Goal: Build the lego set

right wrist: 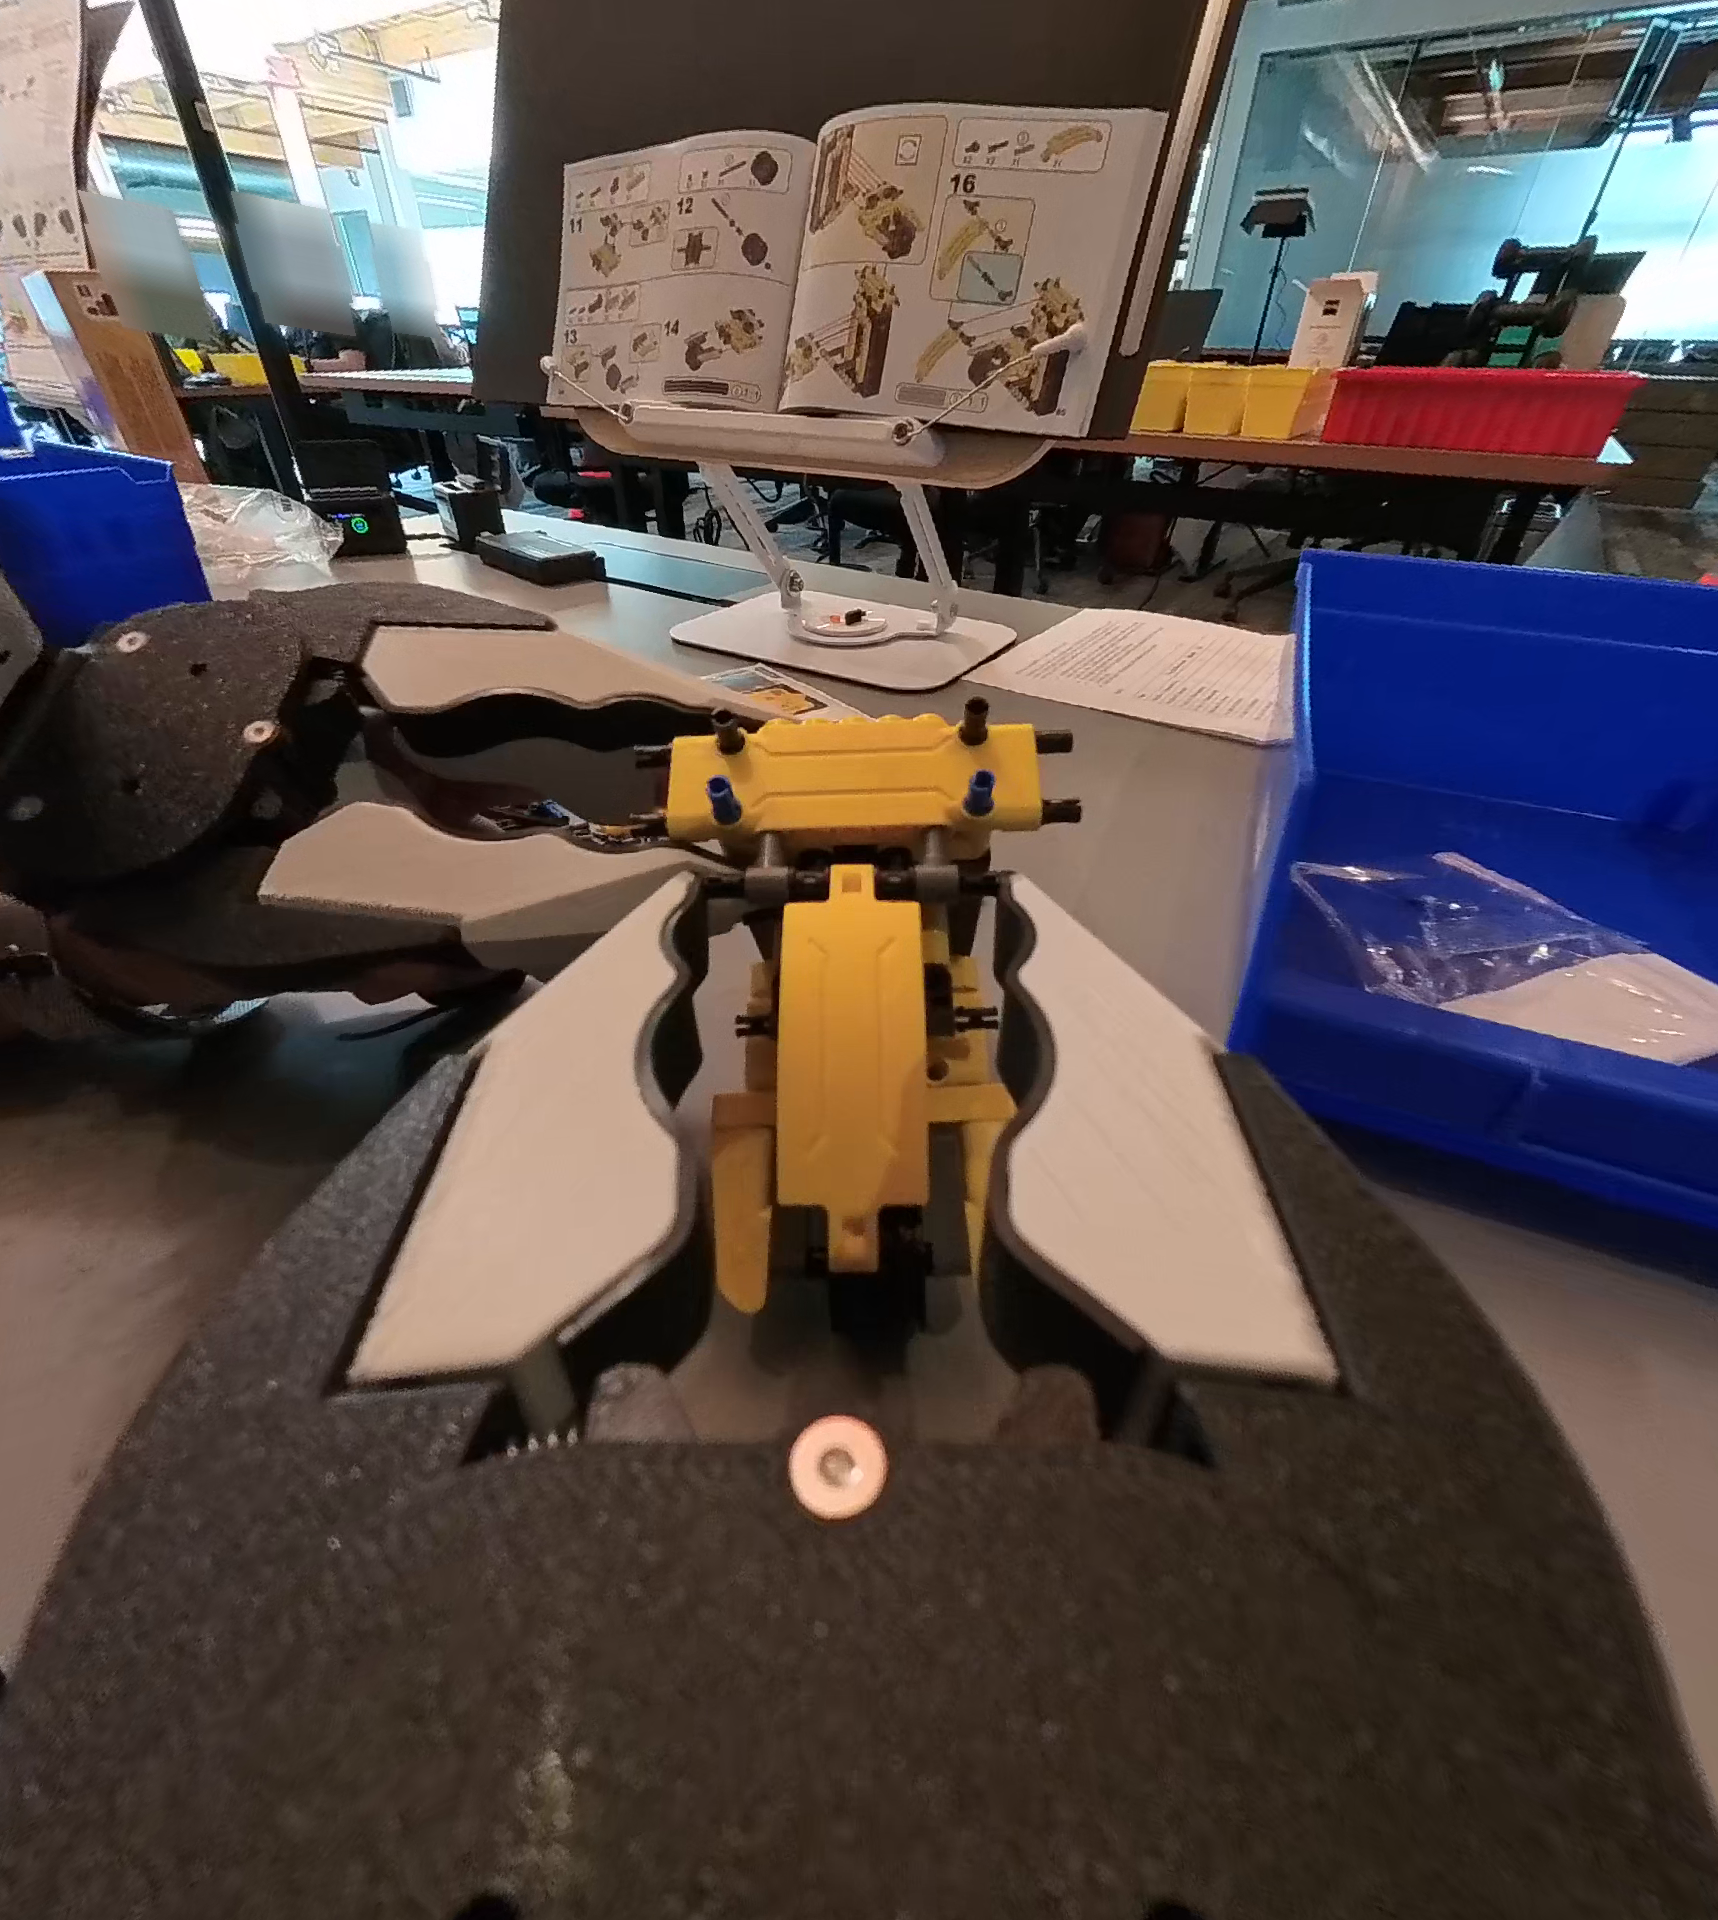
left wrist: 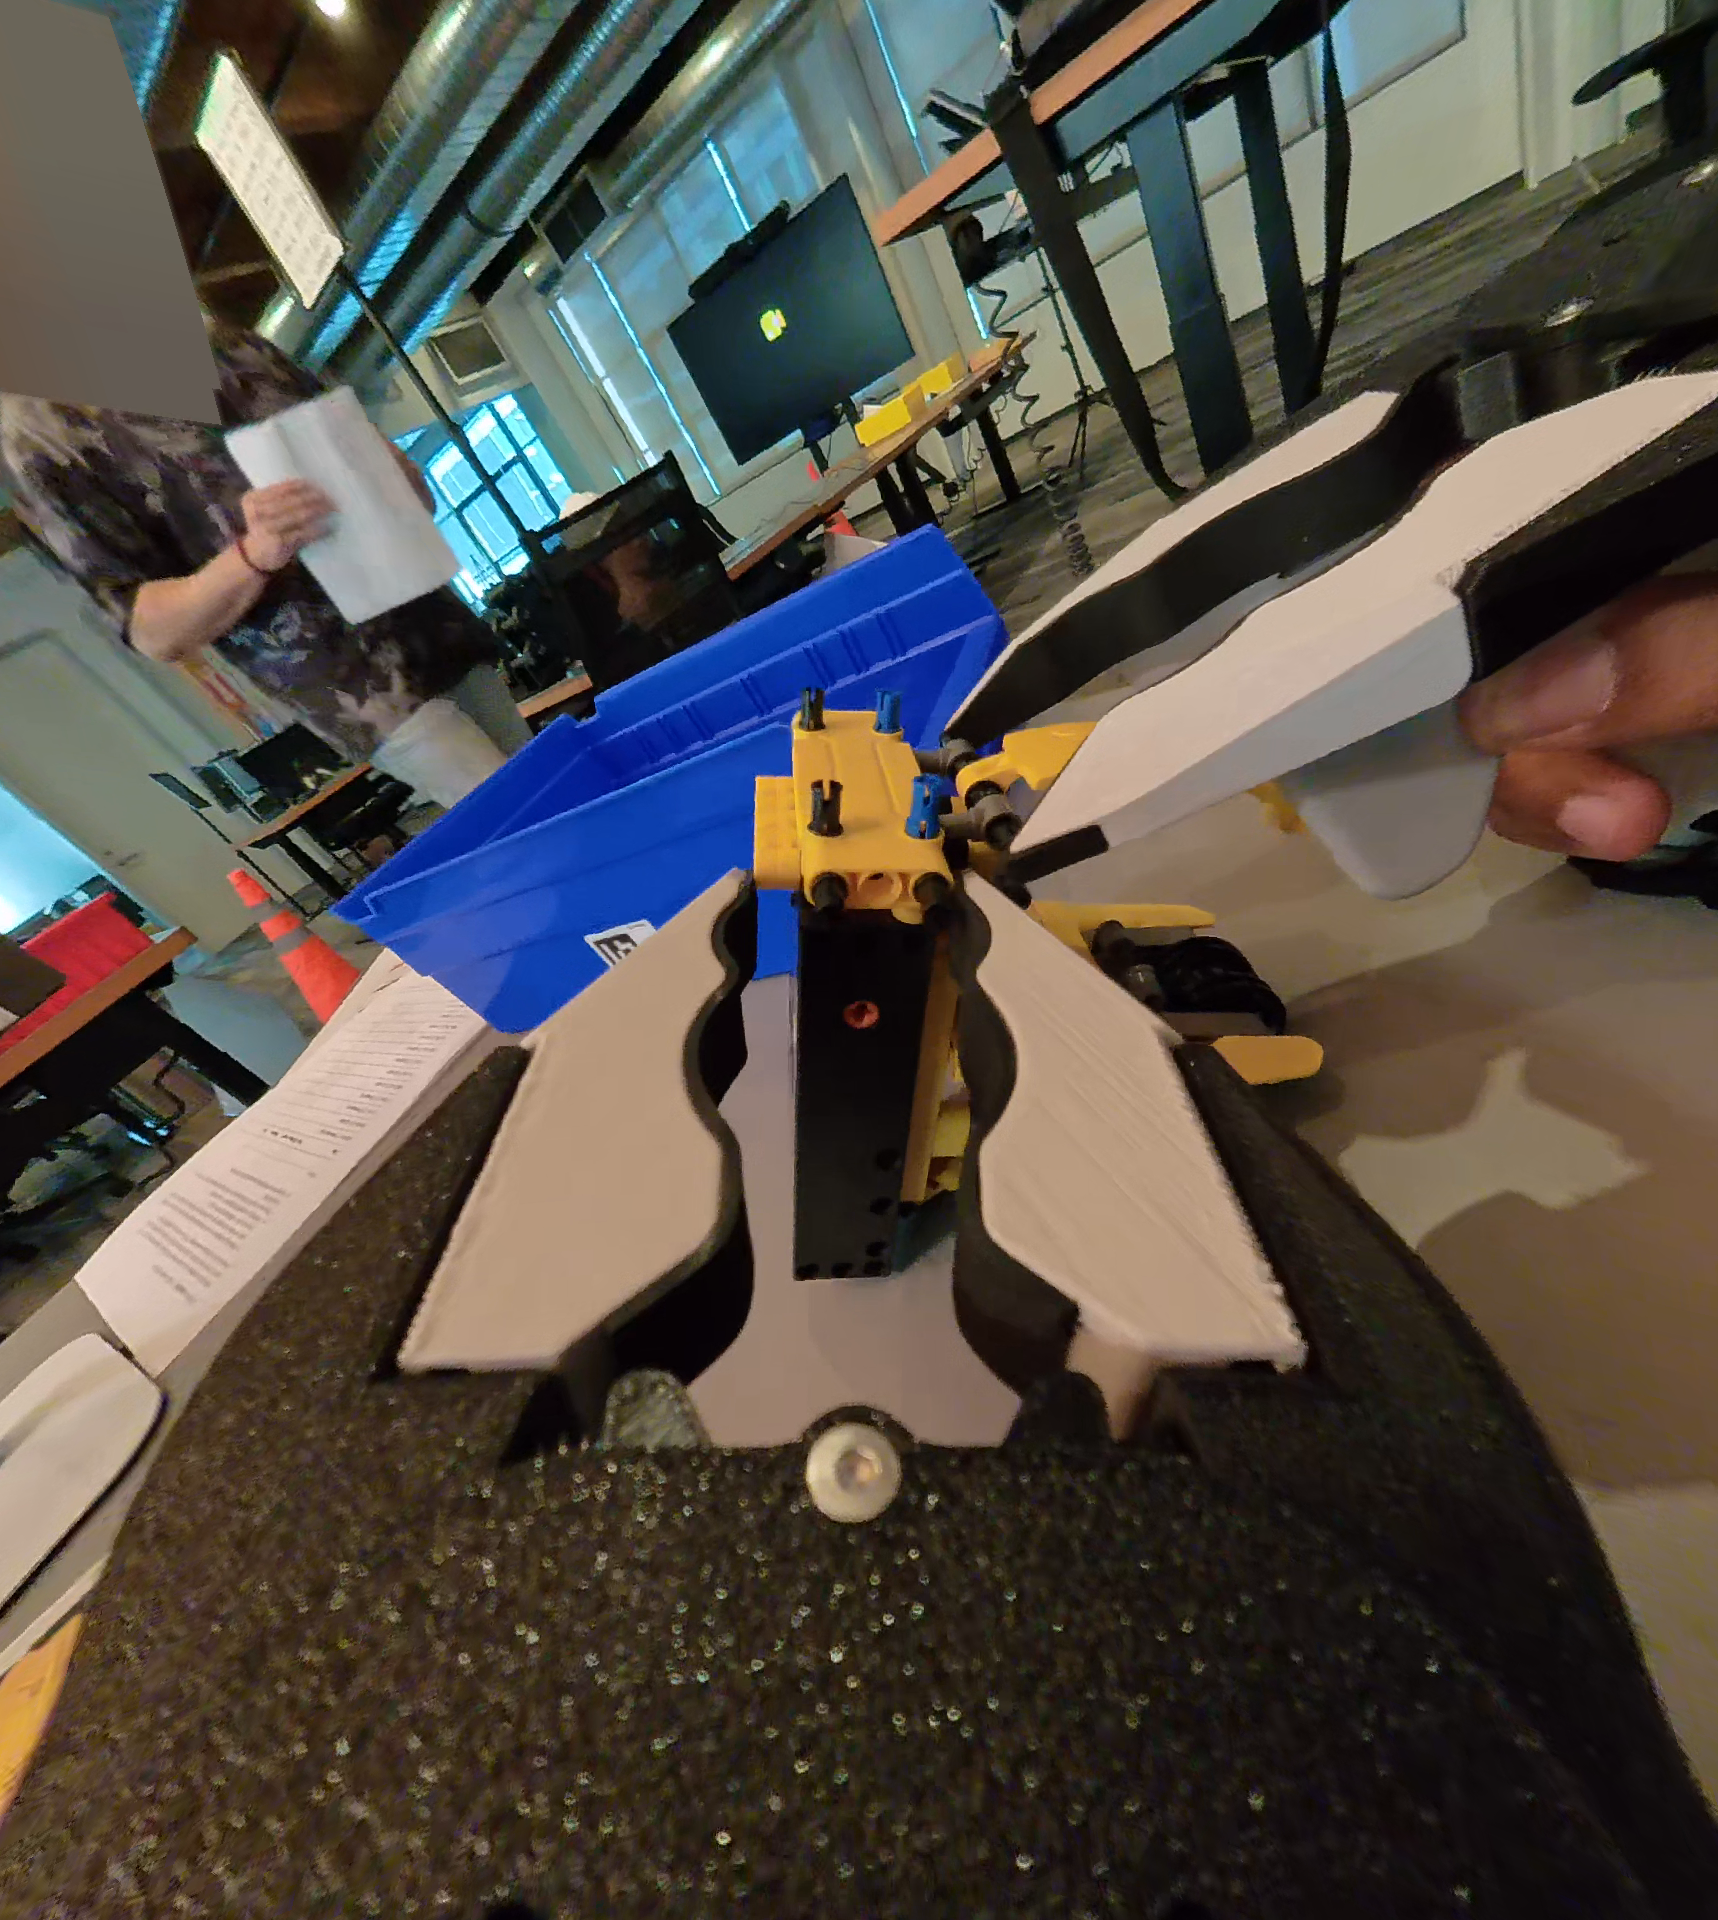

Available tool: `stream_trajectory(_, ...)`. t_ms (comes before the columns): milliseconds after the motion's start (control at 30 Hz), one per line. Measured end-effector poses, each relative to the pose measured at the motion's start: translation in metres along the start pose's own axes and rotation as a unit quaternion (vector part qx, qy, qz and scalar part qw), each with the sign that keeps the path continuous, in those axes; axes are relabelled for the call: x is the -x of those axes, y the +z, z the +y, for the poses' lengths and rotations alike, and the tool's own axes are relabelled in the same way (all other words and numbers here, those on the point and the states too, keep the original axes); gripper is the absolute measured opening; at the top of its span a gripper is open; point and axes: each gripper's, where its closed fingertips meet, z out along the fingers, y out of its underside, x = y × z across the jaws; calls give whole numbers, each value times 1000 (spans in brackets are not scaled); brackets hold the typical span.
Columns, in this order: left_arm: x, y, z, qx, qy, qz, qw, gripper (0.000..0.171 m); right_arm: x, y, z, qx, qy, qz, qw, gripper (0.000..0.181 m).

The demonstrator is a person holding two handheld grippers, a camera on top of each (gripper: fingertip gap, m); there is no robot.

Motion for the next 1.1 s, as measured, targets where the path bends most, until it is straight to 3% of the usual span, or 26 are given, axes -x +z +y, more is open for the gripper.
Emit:
stream_trajectory(433,3,-4,-3,-10,-23,1,1000,40,0,0,0,1,0,-2,1000,55)
stream_trajectory(700,-3,2,2,17,-95,81,992,42,0,0,1,2,0,-3,1000,55)
stream_trajectory(1100,-5,5,-1,-18,-38,82,996,39,-2,-1,1,2,2,-3,1000,55)
